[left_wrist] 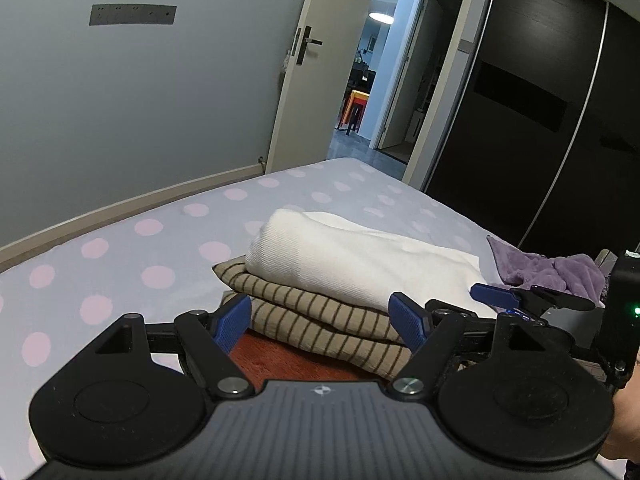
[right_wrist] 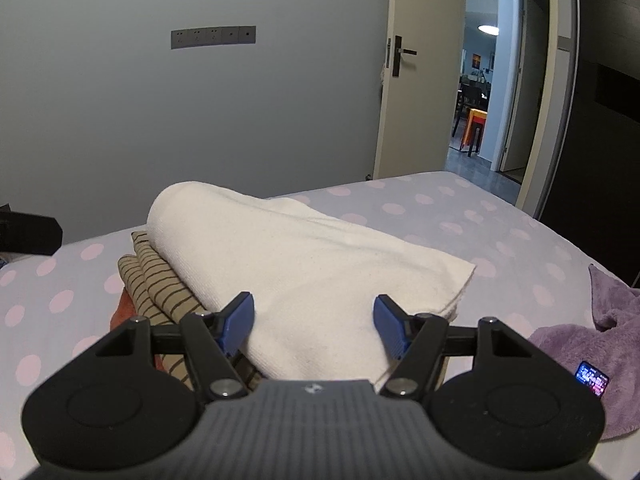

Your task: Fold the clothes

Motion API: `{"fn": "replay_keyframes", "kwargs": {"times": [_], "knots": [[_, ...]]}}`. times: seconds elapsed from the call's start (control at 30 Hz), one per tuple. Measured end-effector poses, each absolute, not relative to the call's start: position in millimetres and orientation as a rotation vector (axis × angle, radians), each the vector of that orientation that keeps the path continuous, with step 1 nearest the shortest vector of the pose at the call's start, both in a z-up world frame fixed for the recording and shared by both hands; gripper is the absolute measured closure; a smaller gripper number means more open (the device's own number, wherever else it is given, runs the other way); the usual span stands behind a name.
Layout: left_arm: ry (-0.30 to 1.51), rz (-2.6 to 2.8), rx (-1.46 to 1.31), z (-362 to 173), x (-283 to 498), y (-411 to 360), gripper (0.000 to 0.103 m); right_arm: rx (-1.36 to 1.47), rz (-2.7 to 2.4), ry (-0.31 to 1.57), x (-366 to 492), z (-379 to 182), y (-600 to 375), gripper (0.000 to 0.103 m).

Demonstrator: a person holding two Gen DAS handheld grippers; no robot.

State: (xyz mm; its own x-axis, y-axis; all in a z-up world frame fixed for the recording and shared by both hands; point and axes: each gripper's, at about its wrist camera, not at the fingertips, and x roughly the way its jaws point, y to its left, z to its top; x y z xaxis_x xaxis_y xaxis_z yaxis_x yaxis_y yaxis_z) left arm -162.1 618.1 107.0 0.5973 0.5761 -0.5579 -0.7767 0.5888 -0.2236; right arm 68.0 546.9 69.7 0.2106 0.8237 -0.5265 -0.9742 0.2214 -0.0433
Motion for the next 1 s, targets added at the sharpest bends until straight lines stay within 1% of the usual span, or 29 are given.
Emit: {"fn": "replay_keyframes", "kwargs": {"times": [0.17, 0.27, 0.37, 0.43, 0.57, 0.67, 0.73, 0.83, 1.0], "knots": [[0.480, 0.825, -0.509, 105, -162, 621, 0.028, -0.376, 1.289, 0.445, 69, 76, 536, 0.034], [0.506, 0.830, -0.527, 112, -159, 617, 0.028, -0.321, 1.263, 0.472, 64, 93, 519, 0.033], [0.566, 0.878, -0.488, 120, -156, 605, 0.028, -0.304, 1.227, 0.506, 54, 111, 501, 0.028], [0.595, 0.898, -0.491, 122, -154, 599, 0.028, -0.298, 1.215, 0.535, 47, 119, 492, 0.021], [0.602, 0.901, -0.517, 126, -158, 582, 0.028, -0.272, 1.186, 0.566, 37, 134, 474, 0.017], [0.621, 0.925, -0.515, 131, -160, 566, 0.028, -0.277, 1.162, 0.583, 28, 147, 460, 0.011], [0.658, 0.972, -0.499, 135, -160, 555, 0.028, -0.284, 1.145, 0.590, 21, 157, 451, 0.005], [0.684, 1.030, -0.472, 146, -161, 541, 0.028, -0.295, 1.133, 0.575, 8, 173, 434, 0.001], [0.672, 1.046, -0.456, 165, -168, 518, 0.026, -0.316, 1.099, 0.551, -9, 193, 410, 0.001]]}}
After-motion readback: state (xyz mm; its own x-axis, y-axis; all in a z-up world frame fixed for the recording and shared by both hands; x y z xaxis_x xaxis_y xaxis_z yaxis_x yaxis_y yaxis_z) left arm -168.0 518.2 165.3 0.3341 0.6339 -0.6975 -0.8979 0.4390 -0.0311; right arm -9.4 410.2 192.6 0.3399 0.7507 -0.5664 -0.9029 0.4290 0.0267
